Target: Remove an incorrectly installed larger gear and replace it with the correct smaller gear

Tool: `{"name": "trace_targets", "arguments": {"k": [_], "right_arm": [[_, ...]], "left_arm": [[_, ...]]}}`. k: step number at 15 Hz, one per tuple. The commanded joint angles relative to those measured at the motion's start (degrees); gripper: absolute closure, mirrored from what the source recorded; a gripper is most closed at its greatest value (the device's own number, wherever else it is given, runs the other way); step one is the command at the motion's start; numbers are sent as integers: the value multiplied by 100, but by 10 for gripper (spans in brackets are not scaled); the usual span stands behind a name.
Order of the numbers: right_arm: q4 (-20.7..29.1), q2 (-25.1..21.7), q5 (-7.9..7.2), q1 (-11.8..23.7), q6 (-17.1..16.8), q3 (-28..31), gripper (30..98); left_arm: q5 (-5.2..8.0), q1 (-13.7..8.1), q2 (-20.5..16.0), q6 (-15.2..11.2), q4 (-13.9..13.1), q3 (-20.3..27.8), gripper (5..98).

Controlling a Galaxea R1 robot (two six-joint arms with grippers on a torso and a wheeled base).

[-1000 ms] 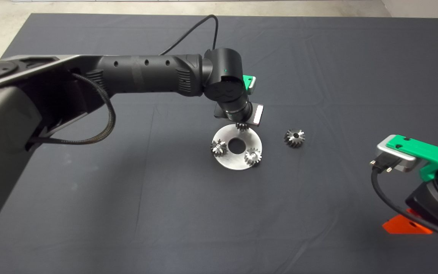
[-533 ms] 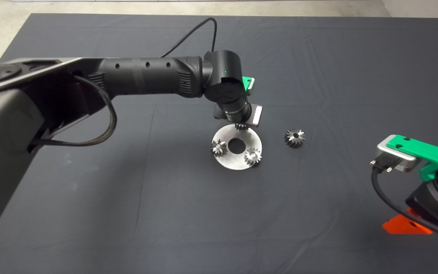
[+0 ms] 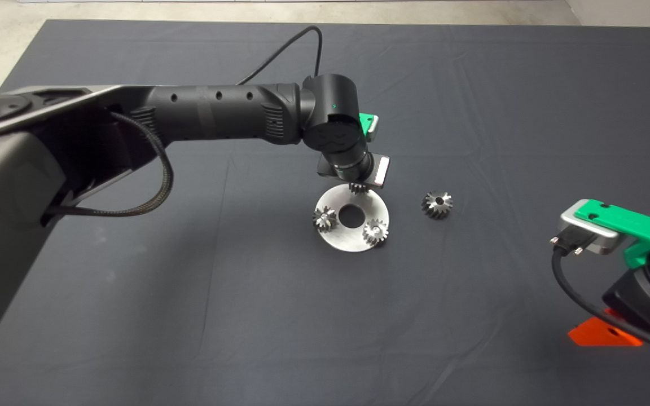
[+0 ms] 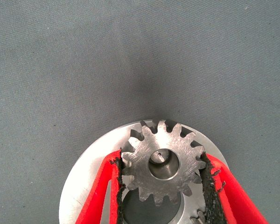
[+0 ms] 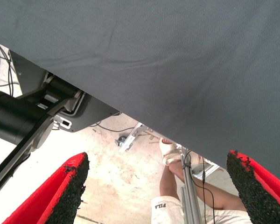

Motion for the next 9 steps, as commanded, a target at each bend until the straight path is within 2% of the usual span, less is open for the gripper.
{"name": "trace_targets", "arguments": {"k": [1, 8, 9], "right_arm": [[221, -32, -647, 129, 39, 32, 502], [221, -67, -647, 129, 39, 40, 502], [219, -67, -647, 129, 39, 40, 502]], "left_arm": [[-119, -124, 34, 31, 63, -19, 716], [-147, -124, 34, -4, 63, -19, 650], [-215, -124, 34, 3, 63, -19, 648]]}}
